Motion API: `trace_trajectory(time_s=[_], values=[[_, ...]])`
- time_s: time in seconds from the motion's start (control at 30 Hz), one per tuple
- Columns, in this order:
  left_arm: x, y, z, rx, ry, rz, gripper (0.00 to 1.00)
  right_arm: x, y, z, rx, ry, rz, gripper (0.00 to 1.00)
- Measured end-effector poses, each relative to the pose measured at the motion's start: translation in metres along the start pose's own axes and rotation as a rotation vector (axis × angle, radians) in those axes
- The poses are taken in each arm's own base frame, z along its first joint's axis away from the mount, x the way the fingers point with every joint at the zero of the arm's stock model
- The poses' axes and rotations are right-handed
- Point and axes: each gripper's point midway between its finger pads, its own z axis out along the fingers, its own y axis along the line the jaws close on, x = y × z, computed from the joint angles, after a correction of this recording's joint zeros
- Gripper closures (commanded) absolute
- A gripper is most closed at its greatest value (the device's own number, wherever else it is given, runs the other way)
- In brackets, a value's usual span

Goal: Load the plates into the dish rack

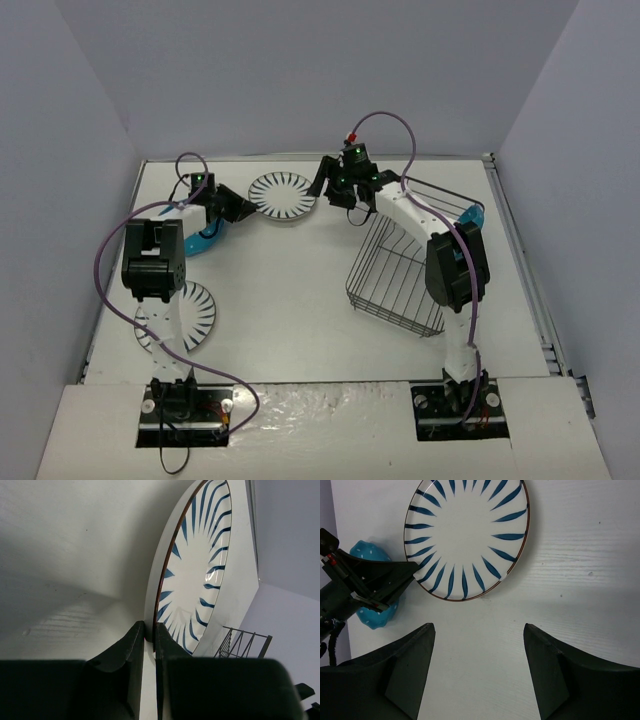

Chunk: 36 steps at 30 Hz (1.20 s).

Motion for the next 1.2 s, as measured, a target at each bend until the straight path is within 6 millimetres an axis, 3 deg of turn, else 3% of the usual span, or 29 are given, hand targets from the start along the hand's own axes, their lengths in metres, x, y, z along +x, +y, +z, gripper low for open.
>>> trace_trajectory(time_s=[0.3,0.63,0.77,0.97,1.07,1.2], values=[[0.001,-0.004,0.001,0.028,0.003,-0.035,1.00,0.007,0.009,0.013,-0.029,0.013,0.128,0.31],[0.000,-0.008,0.001,0.042,0.001,-0.048,1.00,0.015,0.044,0.020,-0.088,-0.022,0.282,0.30],[0.001,-0.008,0.001,0.044,0.002,-0.049,1.00,0.034,0.038,0.031,-0.068,-0.026,0.359,0.30],[0.001,-0.008,0.001,0.045,0.003,-0.049,1.00,0.080,0.008,0.046,0.024,-0.008,0.468,0.30],[0.001,-0.008,0.001,0.045,0.004,-0.049,1.00,0.088,0.006,0.049,0.037,-0.024,0.507,0.30],[0.001,-0.008,0.000,0.046,0.006,-0.049,1.00,0.085,0.014,0.052,0.013,-0.069,0.553,0.30]])
